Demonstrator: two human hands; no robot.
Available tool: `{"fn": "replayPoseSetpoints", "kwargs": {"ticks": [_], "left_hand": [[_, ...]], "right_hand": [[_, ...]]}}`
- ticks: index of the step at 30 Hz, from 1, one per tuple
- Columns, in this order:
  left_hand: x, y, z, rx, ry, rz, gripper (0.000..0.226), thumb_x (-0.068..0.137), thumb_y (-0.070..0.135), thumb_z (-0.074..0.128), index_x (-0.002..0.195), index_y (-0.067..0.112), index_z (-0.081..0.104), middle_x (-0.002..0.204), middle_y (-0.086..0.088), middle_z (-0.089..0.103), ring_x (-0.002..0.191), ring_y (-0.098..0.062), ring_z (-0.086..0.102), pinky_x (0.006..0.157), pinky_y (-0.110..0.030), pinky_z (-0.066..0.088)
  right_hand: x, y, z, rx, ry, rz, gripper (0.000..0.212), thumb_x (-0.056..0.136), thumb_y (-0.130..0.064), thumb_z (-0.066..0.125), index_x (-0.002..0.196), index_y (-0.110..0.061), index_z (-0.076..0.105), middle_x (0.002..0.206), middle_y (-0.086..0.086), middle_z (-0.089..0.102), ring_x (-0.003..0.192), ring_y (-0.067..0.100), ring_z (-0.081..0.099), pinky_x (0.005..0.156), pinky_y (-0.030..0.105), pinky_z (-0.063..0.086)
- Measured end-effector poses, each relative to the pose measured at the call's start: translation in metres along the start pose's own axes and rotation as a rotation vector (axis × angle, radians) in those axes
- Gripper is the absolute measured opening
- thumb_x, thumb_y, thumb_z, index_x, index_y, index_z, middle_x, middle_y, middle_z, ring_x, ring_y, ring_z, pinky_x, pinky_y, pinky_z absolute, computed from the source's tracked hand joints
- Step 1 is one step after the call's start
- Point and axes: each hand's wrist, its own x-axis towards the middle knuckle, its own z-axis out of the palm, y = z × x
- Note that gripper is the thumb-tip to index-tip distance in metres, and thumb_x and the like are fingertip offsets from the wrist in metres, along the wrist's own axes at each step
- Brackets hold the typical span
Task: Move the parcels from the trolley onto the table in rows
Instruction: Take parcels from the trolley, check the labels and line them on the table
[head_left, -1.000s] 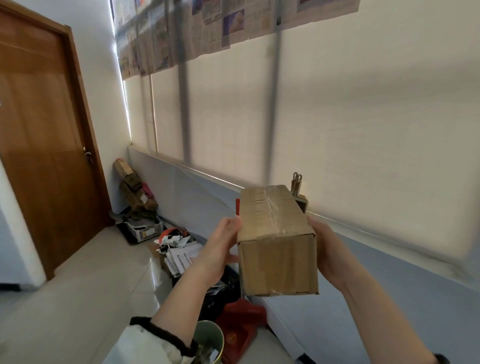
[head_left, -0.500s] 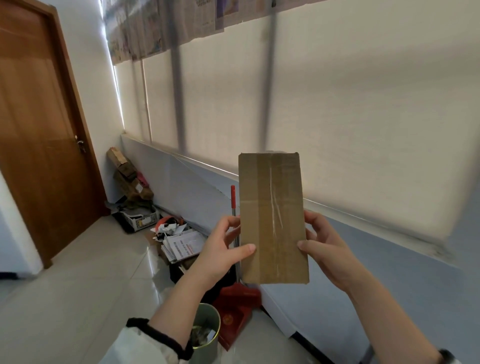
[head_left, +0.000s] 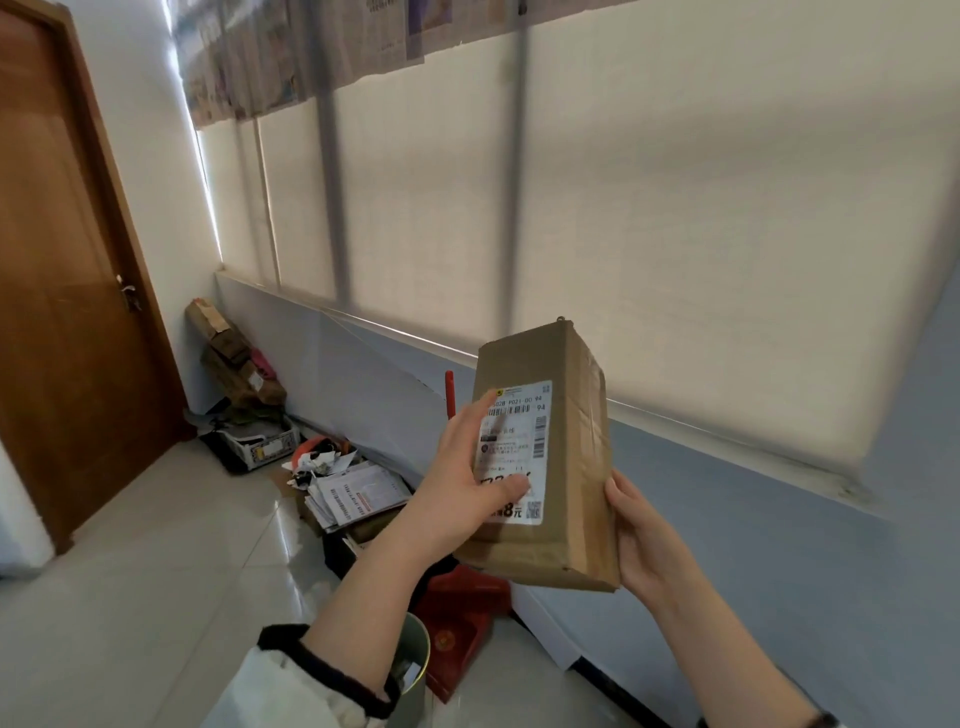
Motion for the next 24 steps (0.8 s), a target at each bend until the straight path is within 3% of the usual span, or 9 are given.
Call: {"fn": "replayPoseSetpoints", "kwargs": {"ticks": [2, 4, 7, 9, 12, 16, 18, 24], "left_hand": [[-0.002, -0.007, -0.002, -0.146, 0.013, -0.043, 0.095, 0.074, 0.017, 0.078, 0.132, 0.063, 0.019, 0.130, 0.023, 0.049, 0.114, -0.004, 0.057, 0.083, -0.027, 0.055], [-0.003, -0.013, -0.005, -0.222, 0.071, -0.133, 0.099, 0.071, 0.014, 0.081, 0.141, 0.049, 0.020, 0.124, 0.022, 0.053, 0.108, -0.002, 0.060, 0.080, -0.027, 0.056], [-0.003, -0.021, -0.007, -0.287, 0.085, -0.202, 0.059, 0.075, 0.010, 0.077, 0.122, 0.034, 0.052, 0.117, 0.008, 0.065, 0.099, -0.005, 0.065, 0.073, -0.026, 0.057], [-0.005, -0.025, -0.005, -0.277, 0.069, -0.213, 0.042, 0.077, 0.010, 0.074, 0.110, 0.033, 0.061, 0.114, 0.005, 0.068, 0.101, -0.010, 0.066, 0.076, -0.029, 0.057], [-0.008, -0.028, 0.001, -0.296, 0.037, -0.211, 0.039, 0.079, 0.016, 0.073, 0.112, 0.033, 0.061, 0.113, 0.011, 0.068, 0.105, -0.011, 0.064, 0.081, -0.032, 0.056], [-0.013, -0.026, 0.013, -0.397, -0.061, -0.227, 0.046, 0.071, 0.035, 0.075, 0.112, 0.044, 0.059, 0.114, 0.011, 0.066, 0.102, -0.012, 0.066, 0.073, -0.025, 0.055], [-0.018, -0.026, 0.022, -0.413, -0.091, -0.228, 0.047, 0.070, 0.037, 0.076, 0.113, 0.046, 0.059, 0.114, 0.012, 0.066, 0.104, -0.012, 0.065, 0.074, -0.024, 0.055], [-0.028, -0.014, 0.057, -0.434, -0.157, -0.219, 0.051, 0.074, 0.025, 0.072, 0.121, 0.037, 0.054, 0.117, 0.014, 0.065, 0.105, -0.015, 0.065, 0.076, -0.026, 0.055]], "right_hand": [[-0.002, 0.000, -0.003, -0.011, 0.010, -0.009, 0.045, 0.083, -0.014, 0.055, 0.128, -0.007, 0.052, 0.124, 0.018, 0.058, 0.114, 0.035, 0.054, 0.090, 0.046, 0.051], [-0.004, 0.000, -0.005, -0.099, 0.085, -0.032, 0.047, 0.082, -0.005, 0.059, 0.128, -0.008, 0.049, 0.118, 0.017, 0.061, 0.104, 0.031, 0.059, 0.085, 0.045, 0.054], [-0.009, 0.001, -0.004, -0.386, 0.250, -0.094, 0.044, 0.082, 0.000, 0.065, 0.120, -0.017, 0.050, 0.115, 0.013, 0.062, 0.094, 0.028, 0.066, 0.078, 0.040, 0.055], [-0.013, 0.000, -0.003, -0.498, 0.245, -0.097, 0.040, 0.081, -0.005, 0.066, 0.117, -0.019, 0.055, 0.114, 0.008, 0.065, 0.094, 0.023, 0.068, 0.077, 0.036, 0.055], [-0.023, -0.005, -0.003, -0.459, 0.146, -0.024, 0.032, 0.087, -0.026, 0.059, 0.118, -0.023, 0.060, 0.111, 0.003, 0.069, 0.099, 0.020, 0.066, 0.082, 0.035, 0.053], [-0.039, -0.007, -0.006, -0.514, 0.103, 0.000, 0.053, 0.076, -0.049, 0.061, 0.122, -0.024, 0.054, 0.114, -0.001, 0.067, 0.103, 0.018, 0.064, 0.086, 0.037, 0.050], [-0.048, -0.004, -0.011, -0.506, 0.133, -0.008, 0.064, 0.068, -0.049, 0.068, 0.124, -0.023, 0.049, 0.114, -0.001, 0.068, 0.104, 0.020, 0.065, 0.089, 0.041, 0.050], [-0.092, -0.020, -0.029, -0.475, 0.207, -0.033, 0.071, 0.064, -0.049, 0.074, 0.124, -0.022, 0.048, 0.111, 0.001, 0.069, 0.101, 0.021, 0.066, 0.086, 0.040, 0.051]]}}
